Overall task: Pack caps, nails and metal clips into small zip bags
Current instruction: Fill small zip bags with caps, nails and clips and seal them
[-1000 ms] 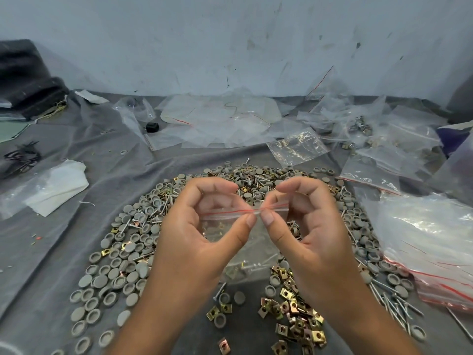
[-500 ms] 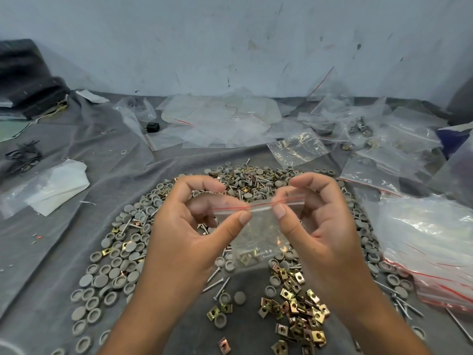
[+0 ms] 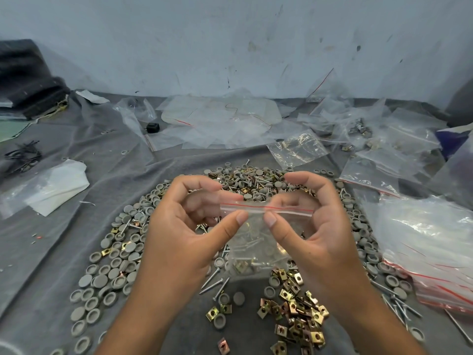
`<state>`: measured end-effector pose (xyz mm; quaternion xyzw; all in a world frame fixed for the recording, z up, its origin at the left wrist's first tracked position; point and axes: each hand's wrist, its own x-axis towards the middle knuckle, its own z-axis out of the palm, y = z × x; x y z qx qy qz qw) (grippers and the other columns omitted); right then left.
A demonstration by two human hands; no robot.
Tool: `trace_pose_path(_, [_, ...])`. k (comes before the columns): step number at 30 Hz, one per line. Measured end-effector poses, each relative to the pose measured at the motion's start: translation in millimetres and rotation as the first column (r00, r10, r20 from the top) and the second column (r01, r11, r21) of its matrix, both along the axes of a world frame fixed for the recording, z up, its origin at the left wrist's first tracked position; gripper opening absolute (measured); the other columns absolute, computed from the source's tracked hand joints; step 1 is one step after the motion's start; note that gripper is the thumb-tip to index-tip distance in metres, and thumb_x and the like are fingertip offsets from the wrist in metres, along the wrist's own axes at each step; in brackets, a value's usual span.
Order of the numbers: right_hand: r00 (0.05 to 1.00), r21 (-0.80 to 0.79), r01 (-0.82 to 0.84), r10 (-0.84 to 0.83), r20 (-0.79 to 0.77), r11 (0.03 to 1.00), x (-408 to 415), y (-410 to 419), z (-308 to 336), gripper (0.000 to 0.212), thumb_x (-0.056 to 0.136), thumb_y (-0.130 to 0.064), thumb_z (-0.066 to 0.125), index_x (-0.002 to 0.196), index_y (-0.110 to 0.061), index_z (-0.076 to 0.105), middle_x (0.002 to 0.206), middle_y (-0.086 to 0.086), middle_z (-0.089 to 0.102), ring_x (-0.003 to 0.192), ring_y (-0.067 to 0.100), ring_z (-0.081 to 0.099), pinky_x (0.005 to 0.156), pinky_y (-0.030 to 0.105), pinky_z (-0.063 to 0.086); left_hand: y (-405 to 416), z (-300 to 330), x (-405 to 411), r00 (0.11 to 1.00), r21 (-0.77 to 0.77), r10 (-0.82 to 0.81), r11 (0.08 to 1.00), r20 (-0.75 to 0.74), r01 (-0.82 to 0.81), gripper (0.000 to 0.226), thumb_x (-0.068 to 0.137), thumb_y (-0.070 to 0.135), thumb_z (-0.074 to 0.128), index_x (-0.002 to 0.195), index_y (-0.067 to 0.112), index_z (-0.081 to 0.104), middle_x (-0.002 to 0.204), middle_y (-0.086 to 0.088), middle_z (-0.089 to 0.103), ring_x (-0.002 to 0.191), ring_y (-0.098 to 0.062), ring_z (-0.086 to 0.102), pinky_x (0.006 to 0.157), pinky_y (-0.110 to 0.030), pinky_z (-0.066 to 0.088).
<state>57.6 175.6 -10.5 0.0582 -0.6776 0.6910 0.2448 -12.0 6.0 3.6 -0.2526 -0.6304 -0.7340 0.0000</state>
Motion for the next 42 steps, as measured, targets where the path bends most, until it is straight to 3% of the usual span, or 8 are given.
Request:
trace_pose_path(7, [0.999, -0.029, 0.039, -0.04, -0.036, 0.999, -0.5, 3.1, 1.5, 0.041, 0.088, -0.019, 0.075, 0.12, -0.035, 0.056, 0.099, 0.003, 0.071, 0.091, 0.016, 0.072, 0.069, 0.023, 0.058, -2.4, 2.4, -1.7, 0.999, 0.022, -0.029, 0.999, 0.024, 0.028, 0.037, 0.069, 0.029, 0.085, 0.098, 0.034, 0.062, 0.094, -0.008, 0.077, 0.086, -0.021, 0.075, 0.067, -0.021, 0.055])
trace_pose_path(13, [0.998, -0.053, 0.043, -0.045, -0.044, 0.998, 0.1, 5.7, 2.3, 0.038, 0.086, -0.021, 0.075, 0.116, -0.035, 0.057, 0.1, 0.001, 0.071, 0.095, 0.017, 0.072, 0.074, 0.024, 0.059, -3.3, 1.1, -1.0, 0.999, 0.0, -0.033, 0.999, 0.018, 0.033, 0.038, 0.069, 0.031, 0.084, 0.1, 0.035, 0.062, 0.093, -0.009, 0.077, 0.086, -0.023, 0.073, 0.069, -0.025, 0.056])
trace_pose_path(20, [0.999, -0.062, -0.008, 0.006, -0.038, 0.998, 0.1, 3.7, 2.4, 0.044, 0.085, -0.017, 0.075, 0.121, -0.033, 0.054, 0.096, 0.0, 0.07, 0.083, 0.011, 0.071, 0.067, 0.022, 0.057, -2.4, -1.1, 0.7, 0.999, -0.032, -0.029, 0.999, -0.022, 0.028, 0.029, 0.075, 0.028, 0.078, 0.093, 0.033, 0.056, 0.089, -0.008, 0.074, 0.079, -0.018, 0.067, 0.065, -0.027, 0.053])
trace_pose_path(26, [0.999, -0.061, 0.003, -0.006, -0.053, 0.998, -1.4, 2.3, 1.8, 0.044, 0.085, -0.017, 0.075, 0.121, -0.033, 0.055, 0.095, -0.001, 0.07, 0.082, 0.011, 0.07, 0.068, 0.02, 0.055, -0.5, 1.4, 3.2, 0.999, -0.056, -0.018, 0.998, -0.043, 0.015, 0.037, 0.074, 0.029, 0.079, 0.101, 0.027, 0.053, 0.097, -0.006, 0.076, 0.087, -0.021, 0.07, 0.075, -0.046, 0.05])
trace_pose_path(30, [0.998, -0.076, -0.03, 0.025, -0.056, 0.997, -0.4, 0.7, 1.9, 0.045, 0.086, -0.012, 0.074, 0.122, -0.03, 0.054, 0.095, 0.0, 0.07, 0.076, 0.009, 0.069, 0.064, 0.019, 0.055, 1.0, 1.4, 5.5, 0.998, -0.086, 0.005, 0.996, -0.065, -0.01, 0.036, 0.074, 0.028, 0.078, 0.098, 0.025, 0.052, 0.091, -0.005, 0.076, 0.082, -0.022, 0.069, 0.079, -0.065, 0.048])
trace_pose_path(34, [0.999, -0.055, -0.027, 0.025, -0.038, 0.998, 1.0, -0.7, 0.9, 0.046, 0.088, -0.007, 0.073, 0.123, -0.028, 0.053, 0.095, 0.001, 0.07, 0.076, 0.008, 0.069, 0.061, 0.018, 0.054, 1.9, 0.3, 6.4, 0.996, -0.092, 0.031, 0.995, -0.084, -0.039, 0.031, 0.075, 0.027, 0.076, 0.091, 0.035, 0.051, 0.09, -0.005, 0.075, 0.082, -0.023, 0.068, 0.079, -0.062, 0.048])
trace_pose_path(39, [0.999, -0.043, -0.022, 0.021, -0.031, 0.999, 1.5, -2.9, 3.1, 0.045, 0.085, -0.015, 0.074, 0.123, -0.029, 0.053, 0.095, 0.001, 0.07, 0.077, 0.009, 0.069, 0.064, 0.018, 0.054, 3.8, -0.1, 6.0, 0.995, -0.098, 0.019, 0.995, -0.103, -0.029, 0.04, 0.076, 0.031, 0.081, 0.1, 0.029, 0.049, 0.093, -0.002, 0.077, 0.082, -0.019, 0.069, 0.073, -0.044, 0.045])
trace_pose_path(42, [0.999, -0.031, -0.028, 0.027, -0.023, 0.999, 1.2, -3.2, 3.1, 0.046, 0.088, -0.007, 0.074, 0.123, -0.028, 0.053, 0.094, 0.001, 0.07, 0.078, 0.01, 0.07, 0.063, 0.018, 0.055, 2.6, -1.2, 6.1, 0.994, -0.091, 0.013, 0.996, -0.105, -0.023, 0.037, 0.077, 0.028, 0.079, 0.096, 0.034, 0.049, 0.09, -0.006, 0.076, 0.078, -0.023, 0.069, 0.072, -0.048, 0.049])
